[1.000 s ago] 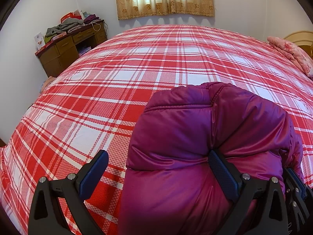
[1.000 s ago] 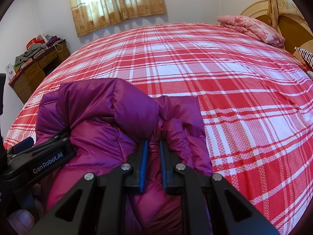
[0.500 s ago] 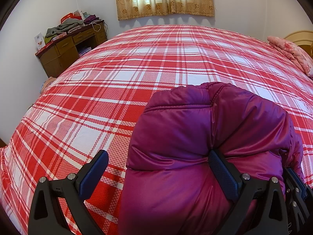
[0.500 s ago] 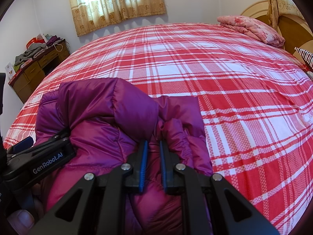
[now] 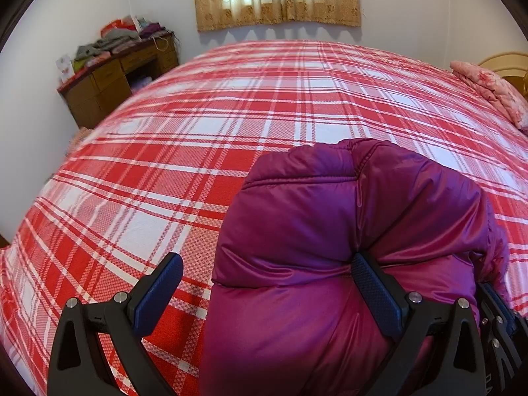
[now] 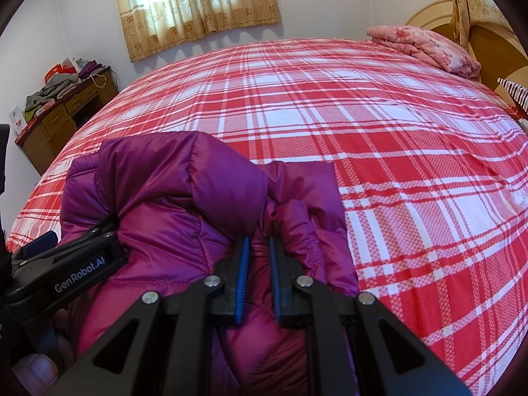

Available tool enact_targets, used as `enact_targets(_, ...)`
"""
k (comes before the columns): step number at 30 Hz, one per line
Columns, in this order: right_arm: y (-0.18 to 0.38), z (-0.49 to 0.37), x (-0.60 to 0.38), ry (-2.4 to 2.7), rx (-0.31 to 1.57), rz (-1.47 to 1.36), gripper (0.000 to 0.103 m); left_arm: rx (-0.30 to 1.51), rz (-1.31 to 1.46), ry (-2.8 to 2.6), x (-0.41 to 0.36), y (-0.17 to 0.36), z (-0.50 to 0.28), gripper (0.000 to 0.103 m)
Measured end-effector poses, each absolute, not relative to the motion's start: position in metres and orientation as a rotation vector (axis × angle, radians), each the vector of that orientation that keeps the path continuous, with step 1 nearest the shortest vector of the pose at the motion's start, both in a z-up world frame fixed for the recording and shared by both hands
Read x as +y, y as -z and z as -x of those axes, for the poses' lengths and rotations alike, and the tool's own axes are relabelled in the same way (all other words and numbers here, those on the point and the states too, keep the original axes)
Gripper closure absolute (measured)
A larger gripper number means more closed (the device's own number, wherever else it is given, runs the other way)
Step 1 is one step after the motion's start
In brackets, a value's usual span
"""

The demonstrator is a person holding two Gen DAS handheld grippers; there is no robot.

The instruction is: Fold large clothes

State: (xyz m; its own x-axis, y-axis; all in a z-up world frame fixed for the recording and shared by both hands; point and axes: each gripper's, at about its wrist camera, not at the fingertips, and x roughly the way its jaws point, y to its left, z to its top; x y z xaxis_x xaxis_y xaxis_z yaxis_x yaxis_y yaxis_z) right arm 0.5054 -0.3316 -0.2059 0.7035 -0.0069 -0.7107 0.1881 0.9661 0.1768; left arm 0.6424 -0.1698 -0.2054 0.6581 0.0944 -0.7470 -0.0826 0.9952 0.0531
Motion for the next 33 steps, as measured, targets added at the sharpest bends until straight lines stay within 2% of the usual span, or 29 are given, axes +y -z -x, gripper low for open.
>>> enact_targets(2, 0.202, -0.504, -0.339, 0.067, 0.803, -0.264, 0.087, 0.88, 0.022, -0.019, -0.156, 0.195, -0.637, 0.001)
enact_targets(3, 0.198, -0.502, -0.341, 0.047, 0.808, -0.271, 0.08, 0.881, 0.031, 0.0, -0.152, 0.192, -0.632, 0.001)
enact_targets(4, 0.193, -0.494, -0.344, 0.024, 0.798, -0.288, 0.061, 0.868, 0.056, 0.035, -0.142, 0.182, -0.619, 0.001)
enact_targets(5, 0.184, -0.481, -0.352, 0.011, 0.758, -0.313, 0.051, 0.854, 0.07, 0.07, -0.135, 0.176, -0.608, 0.001)
enact_targets(6, 0.178, -0.472, -0.356, 0.02, 0.724, -0.323, 0.029, 0.843, 0.076, 0.096, -0.131, 0.172, -0.599, 0.001)
enact_targets(7, 0.172, -0.461, -0.361, 0.035, 0.688, -0.33, 0.023, 0.83, 0.084, 0.125, -0.125, 0.168, -0.587, 0.001)
enact_targets(12, 0.17, -0.431, -0.384, 0.054, 0.68, -0.311, 0.027, 0.791, 0.065, 0.193, -0.109, 0.167, -0.547, 0.001)
enact_targets(24, 0.204, -0.44, -0.38, -0.052, 0.795, -0.37, 0.042, 0.797, -0.016, 0.246, -0.13, 0.2, -0.546, 0.001)
enact_targets(33, 0.21, -0.442, -0.379, -0.106, 0.785, -0.413, 0.042, 0.788, 0.01, 0.304, -0.137, 0.206, -0.549, 0.001)
